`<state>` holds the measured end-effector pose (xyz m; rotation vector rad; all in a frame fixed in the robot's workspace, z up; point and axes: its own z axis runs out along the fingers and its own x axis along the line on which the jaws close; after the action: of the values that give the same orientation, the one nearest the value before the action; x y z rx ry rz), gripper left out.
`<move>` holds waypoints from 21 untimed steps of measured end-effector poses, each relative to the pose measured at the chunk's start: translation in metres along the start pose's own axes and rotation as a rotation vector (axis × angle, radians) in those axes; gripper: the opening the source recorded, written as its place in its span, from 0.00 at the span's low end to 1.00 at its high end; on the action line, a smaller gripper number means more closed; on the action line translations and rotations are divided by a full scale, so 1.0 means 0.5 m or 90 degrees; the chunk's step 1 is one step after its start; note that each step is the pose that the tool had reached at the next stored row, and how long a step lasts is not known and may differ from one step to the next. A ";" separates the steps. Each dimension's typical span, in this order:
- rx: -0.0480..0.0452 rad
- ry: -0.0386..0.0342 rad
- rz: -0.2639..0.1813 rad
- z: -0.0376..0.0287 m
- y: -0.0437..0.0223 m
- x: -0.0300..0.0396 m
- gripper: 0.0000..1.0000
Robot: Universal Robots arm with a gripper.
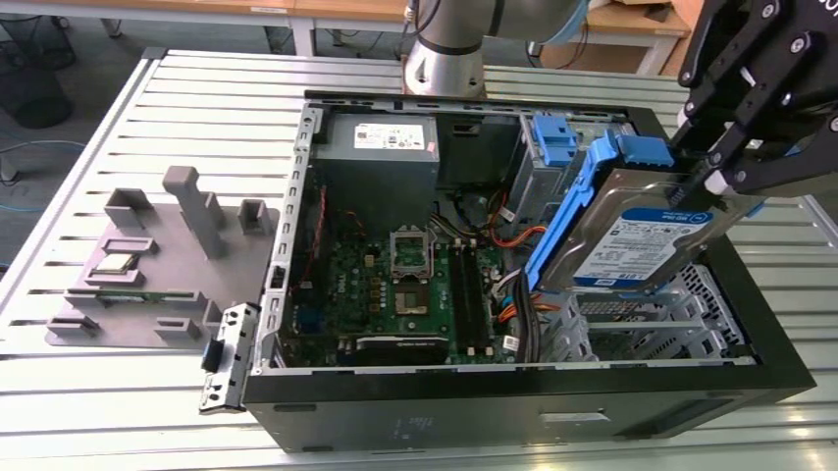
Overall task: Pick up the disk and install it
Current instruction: 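Insert the disk into the insertion slot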
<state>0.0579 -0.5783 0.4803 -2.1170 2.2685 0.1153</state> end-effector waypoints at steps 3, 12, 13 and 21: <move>-0.0001 0.0000 -0.002 0.000 -0.001 0.000 0.35; -0.0016 0.0006 -0.021 0.004 -0.027 -0.002 0.35; -0.0017 0.0006 -0.022 0.005 -0.032 -0.002 0.35; -0.0035 0.0013 -0.045 0.009 -0.055 -0.003 0.35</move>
<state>0.0855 -0.5783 0.4750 -2.1972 2.1946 0.1172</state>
